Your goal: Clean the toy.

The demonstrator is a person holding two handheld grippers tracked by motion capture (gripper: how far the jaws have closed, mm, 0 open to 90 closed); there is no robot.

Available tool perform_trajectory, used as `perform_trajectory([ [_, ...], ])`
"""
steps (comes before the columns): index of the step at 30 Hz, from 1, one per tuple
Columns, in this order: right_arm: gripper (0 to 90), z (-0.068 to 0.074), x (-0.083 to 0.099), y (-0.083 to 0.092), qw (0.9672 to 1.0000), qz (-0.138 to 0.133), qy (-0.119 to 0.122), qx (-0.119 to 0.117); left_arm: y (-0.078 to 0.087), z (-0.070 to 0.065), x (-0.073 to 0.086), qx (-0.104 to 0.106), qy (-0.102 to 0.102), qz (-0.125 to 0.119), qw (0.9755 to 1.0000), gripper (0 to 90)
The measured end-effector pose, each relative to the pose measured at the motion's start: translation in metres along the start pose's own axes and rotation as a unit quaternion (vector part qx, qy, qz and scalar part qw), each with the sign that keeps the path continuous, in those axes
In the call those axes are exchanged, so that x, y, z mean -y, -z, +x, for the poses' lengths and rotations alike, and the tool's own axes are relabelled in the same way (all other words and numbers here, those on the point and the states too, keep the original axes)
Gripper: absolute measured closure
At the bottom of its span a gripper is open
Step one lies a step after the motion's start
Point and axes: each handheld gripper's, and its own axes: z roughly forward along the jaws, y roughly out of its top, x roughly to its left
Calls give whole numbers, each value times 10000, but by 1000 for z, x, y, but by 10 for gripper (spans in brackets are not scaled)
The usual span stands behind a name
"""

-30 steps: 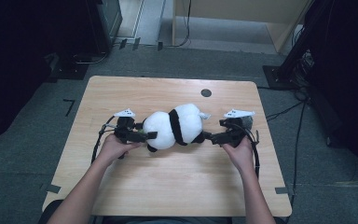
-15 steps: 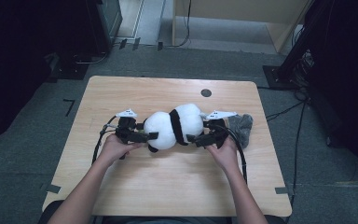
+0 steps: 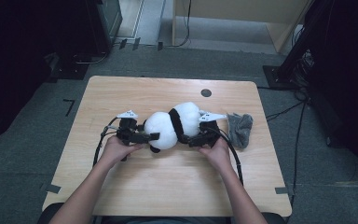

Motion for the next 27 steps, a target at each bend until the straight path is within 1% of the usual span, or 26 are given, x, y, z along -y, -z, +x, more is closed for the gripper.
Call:
perform_trajectory([
  [2,0,-4,3,-2,9998,-109,-84,-116,0,0,0,3,43,-13,10000,162],
  [3,0,-6,4,-4,9996,-148,-184,-175,0,0,0,4,54,-9,10000,162],
  [4,10,-8,4,-5,9995,-156,-192,-198,0,-1,0,4,37,6,10000,162],
  [6,49,-7,3,-4,9998,-116,-112,-123,-1,-2,0,-24,-11,13,10000,162],
  [7,70,-8,3,-5,9997,-128,-145,-124,-1,-2,0,-34,-2,15,10000,162],
  [9,203,-7,4,-2,9994,-238,-177,-155,0,-2,-1,2,33,-8,10000,161],
  [11,314,-9,3,0,9989,-241,-344,-193,1,-3,-2,-2,-15,-55,10000,161],
  [12,346,-8,0,2,9989,-199,-372,-187,3,-4,-4,-17,-49,-30,10000,162],
  [13,361,-7,-2,5,9992,-147,-334,-175,4,-4,-5,-18,-60,-26,10000,161],
  [15,377,-9,-7,8,9987,-108,-429,-263,10,-4,-8,100,-52,-47,9999,162],
  [16,384,-10,-9,12,9983,-122,-453,-349,14,-4,-10,182,-83,-80,9998,162],
  [17,384,-11,-12,15,9980,-171,-450,-411,19,-5,-13,236,-194,-148,9994,166],
  [18,385,-12,-15,19,9978,-199,-442,-456,25,-6,-15,269,-366,-210,9987,177],
  [19,384,-12,-18,24,9977,-271,-376,-497,33,-9,-17,290,-583,-284,9975,205],
  [20,384,-13,-20,31,9979,-349,-234,-490,38,-11,-19,260,-702,-333,9966,235],
  [21,383,-13,-22,34,9980,-372,-168,-489,43,-13,-21,206,-837,-394,9955,246],
  [22,381,-15,-24,40,9978,-397,-114,-509,49,-13,-23,225,-906,-463,9946,245],
  [23,379,-17,-25,46,9972,-407,-52,-625,52,-13,-24,288,-890,-489,9944,245],
  [25,371,-20,-26,53,9958,-436,84,-805,56,-11,-25,509,-830,-467,9941,245],
  [27,363,-19,-27,60,9936,-443,267,-1001,56,-11,-24,710,-881,-358,9929,245],
])
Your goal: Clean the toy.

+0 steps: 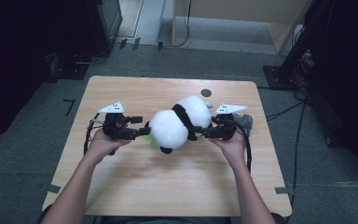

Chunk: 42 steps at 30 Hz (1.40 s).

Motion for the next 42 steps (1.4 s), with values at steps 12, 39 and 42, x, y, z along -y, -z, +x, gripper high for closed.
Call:
perform_trajectory([
  [12,357,13,-1,-7,9958,-32,605,-685,-27,-7,11,1319,-85,604,9894,0],
  [39,191,12,-1,-11,9980,38,567,-271,-43,-20,13,1131,-183,864,9897,396],
  [42,138,9,1,-12,9978,166,604,-215,-41,-21,11,1143,-104,869,9896,447],
])
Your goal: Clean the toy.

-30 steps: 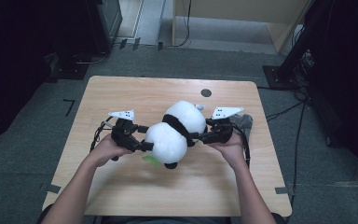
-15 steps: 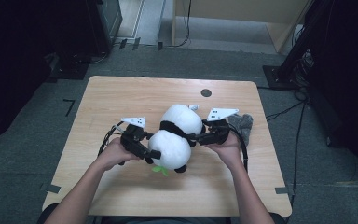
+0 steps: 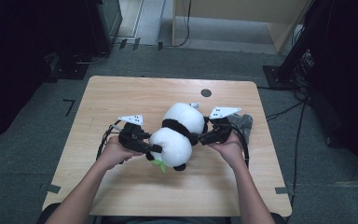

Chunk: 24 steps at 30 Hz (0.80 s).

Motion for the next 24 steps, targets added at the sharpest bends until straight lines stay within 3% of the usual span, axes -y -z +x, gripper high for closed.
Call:
perform_trajectory([
  [4,111,-7,2,6,9998,-6,-154,116,7,-2,-5,34,77,-187,9998,491],
  [6,121,-8,2,11,9990,-64,-200,386,12,-3,-5,-84,103,-318,9994,510],
  [8,131,-9,1,16,9950,2,-229,974,21,1,-5,-150,188,-563,9981,514],
  [10,132,-13,3,22,9917,21,-306,1245,30,4,-4,-160,276,-855,9958,513],
  [13,132,-19,6,31,9877,-43,-457,1496,39,6,-4,-387,320,-1068,9930,505],
  [16,133,-23,9,39,9824,-200,-544,1774,39,9,-2,-593,359,-1092,9916,498],
  [19,139,-27,13,47,9801,-276,-753,1817,38,13,-1,-764,440,-1127,9897,493],
  [22,143,-29,18,54,9743,-177,-826,2087,37,16,-2,-929,468,-1210,9872,488],
  [24,143,-31,23,58,9708,-117,-879,2231,38,19,-3,-933,527,-1240,9865,483],
])
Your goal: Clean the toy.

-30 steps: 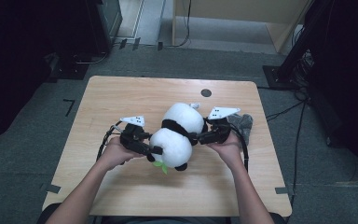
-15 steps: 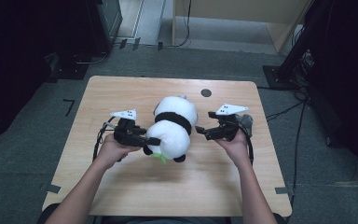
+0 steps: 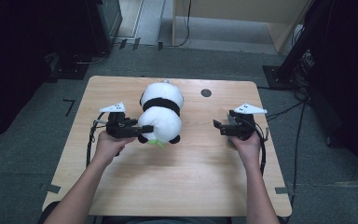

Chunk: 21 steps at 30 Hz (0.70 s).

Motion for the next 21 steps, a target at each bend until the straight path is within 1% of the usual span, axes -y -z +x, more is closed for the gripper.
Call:
perform_trajectory([
  [4,143,-10,9,7,9995,104,-137,280,-1,4,-3,-85,59,-110,9999,476],
  [5,146,-12,10,9,9993,113,-171,318,-2,5,-3,-91,96,-149,9998,475],
  [6,151,-15,12,12,9991,115,-208,360,-2,7,-4,-79,172,-184,9997,474],
  [8,171,-22,16,19,9979,154,-289,565,-2,11,-4,-83,318,-211,9992,470],
  [9,188,-26,19,23,9970,139,-379,658,-3,12,-5,-122,312,-194,9993,470],
  [10,197,-30,22,27,9960,92,-513,721,-3,12,-6,-179,260,-177,9993,471],
  [12,213,-39,29,32,9934,32,-794,825,-4,13,-6,-222,247,-193,9993,471],
  [13,214,-43,32,33,9919,54,-904,895,-4,14,-6,-208,256,-200,9993,471],
  [15,223,-50,40,33,9894,146,-1031,1013,-5,14,-6,-179,274,-178,9993,470],
  [16,225,-51,42,32,9886,206,-1085,1026,-5,15,-6,-183,262,-149,9994,469],
  [17,247,-55,46,28,9876,328,-1182,979,-6,15,-6,-185,264,-132,9994,468],
  [18,256,-57,49,24,9865,442,-1313,869,-6,15,-5,-183,271,-113,9994,467],
  [20,256,-60,53,16,9835,588,-1533,758,-7,14,-5,-174,267,-90,9995,465],
  [21,262,-60,54,12,9825,664,-1553,783,-7,14,-5,-175,240,-78,9995,464],
])
